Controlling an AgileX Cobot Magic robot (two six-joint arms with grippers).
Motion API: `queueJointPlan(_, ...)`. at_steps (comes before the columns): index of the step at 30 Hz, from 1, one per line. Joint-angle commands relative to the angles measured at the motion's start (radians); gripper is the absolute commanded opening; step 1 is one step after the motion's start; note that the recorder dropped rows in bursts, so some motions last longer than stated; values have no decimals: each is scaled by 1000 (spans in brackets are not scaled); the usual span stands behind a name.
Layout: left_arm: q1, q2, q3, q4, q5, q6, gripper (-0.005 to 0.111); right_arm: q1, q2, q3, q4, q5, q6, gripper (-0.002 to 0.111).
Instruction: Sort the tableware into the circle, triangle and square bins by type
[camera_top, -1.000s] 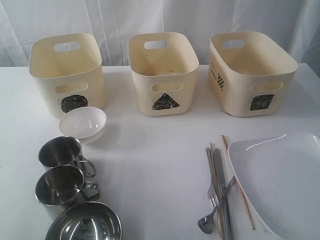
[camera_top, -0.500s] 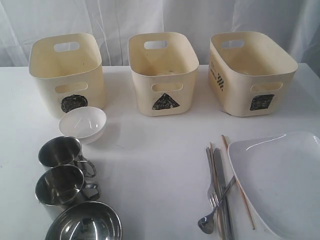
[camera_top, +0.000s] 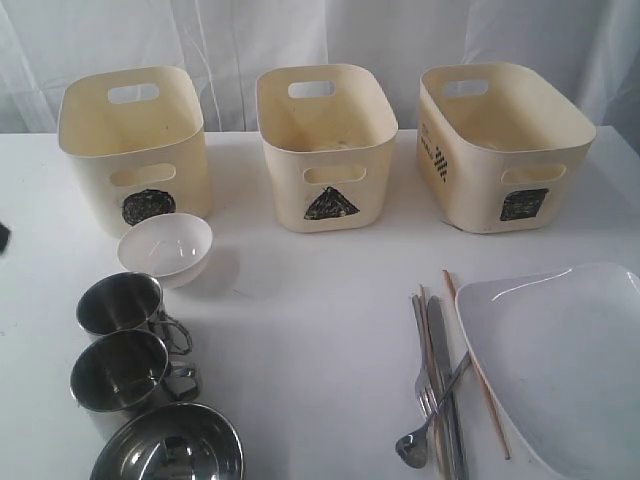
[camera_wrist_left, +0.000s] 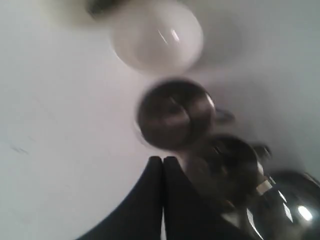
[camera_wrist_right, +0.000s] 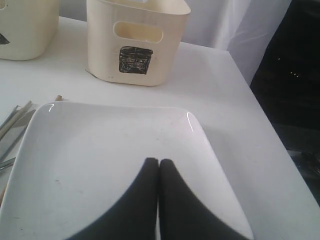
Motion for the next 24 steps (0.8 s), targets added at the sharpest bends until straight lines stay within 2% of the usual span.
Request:
queueJointPlan(1,0,117,21,-106,347,-6,0,-4,-5,0,-7,-7,-1,0)
queueJointPlan(4,0,163,53,-155,476,7,0,-4,-5,0,-7,-7,-1,0)
queueJointPlan(10,0,174,164,-208,398,107,0,-4,-5,0,-7,-7,-1,0)
queueJointPlan(12,0,174,196,-226,439,107,4,-4,-5,0,-7,-7,-1,0)
queueJointPlan(13,0,174,215,-242,478,109,7,-4,-5,0,-7,-7,-1,0)
queueJointPlan(17,0,173,308,-272,468,168,22,-4,-5,0,-7,-7,-1,0)
queueJointPlan(21,0,173,412,-296,269,205,45,-4,-5,0,-7,-5,-1,0)
queueJointPlan(24,0,173,441,-338,217,244,63,-4,-5,0,-7,-5,-1,0)
